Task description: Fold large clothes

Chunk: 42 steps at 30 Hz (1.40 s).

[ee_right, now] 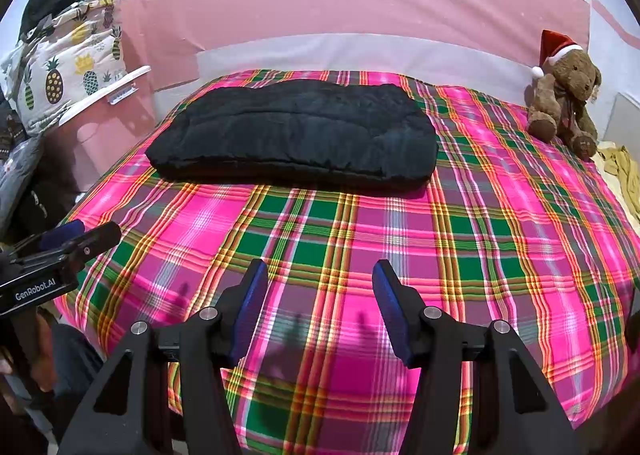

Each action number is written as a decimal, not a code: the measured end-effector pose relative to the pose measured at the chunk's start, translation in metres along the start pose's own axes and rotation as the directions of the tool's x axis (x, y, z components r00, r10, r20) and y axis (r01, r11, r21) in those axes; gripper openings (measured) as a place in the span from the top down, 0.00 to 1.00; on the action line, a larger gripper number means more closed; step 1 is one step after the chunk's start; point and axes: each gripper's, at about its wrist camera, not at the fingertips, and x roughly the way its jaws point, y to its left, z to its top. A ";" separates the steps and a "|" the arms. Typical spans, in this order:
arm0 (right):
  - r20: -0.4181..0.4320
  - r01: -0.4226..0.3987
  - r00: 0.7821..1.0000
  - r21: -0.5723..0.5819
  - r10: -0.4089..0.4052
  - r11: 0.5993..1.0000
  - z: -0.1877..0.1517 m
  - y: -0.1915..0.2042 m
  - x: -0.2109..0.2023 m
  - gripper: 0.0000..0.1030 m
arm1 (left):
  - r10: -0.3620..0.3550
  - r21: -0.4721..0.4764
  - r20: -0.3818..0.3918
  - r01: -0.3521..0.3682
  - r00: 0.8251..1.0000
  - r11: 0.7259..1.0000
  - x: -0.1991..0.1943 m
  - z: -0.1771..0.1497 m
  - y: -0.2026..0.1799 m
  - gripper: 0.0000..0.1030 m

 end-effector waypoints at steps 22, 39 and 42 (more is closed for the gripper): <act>0.002 -0.003 1.000 -0.001 0.003 1.000 -0.001 0.002 -0.001 0.47 | -0.008 -0.006 0.008 0.008 1.000 1.000 -0.005 0.001 -0.002 0.13; 0.002 -0.002 1.000 0.000 0.002 1.000 0.000 0.003 -0.002 0.47 | -0.007 -0.012 0.012 0.007 1.000 1.000 -0.010 0.002 -0.005 0.13; 0.003 -0.002 1.000 0.000 0.002 1.000 0.000 0.003 -0.002 0.47 | -0.004 -0.017 0.013 0.004 1.000 1.000 -0.010 0.001 -0.005 0.13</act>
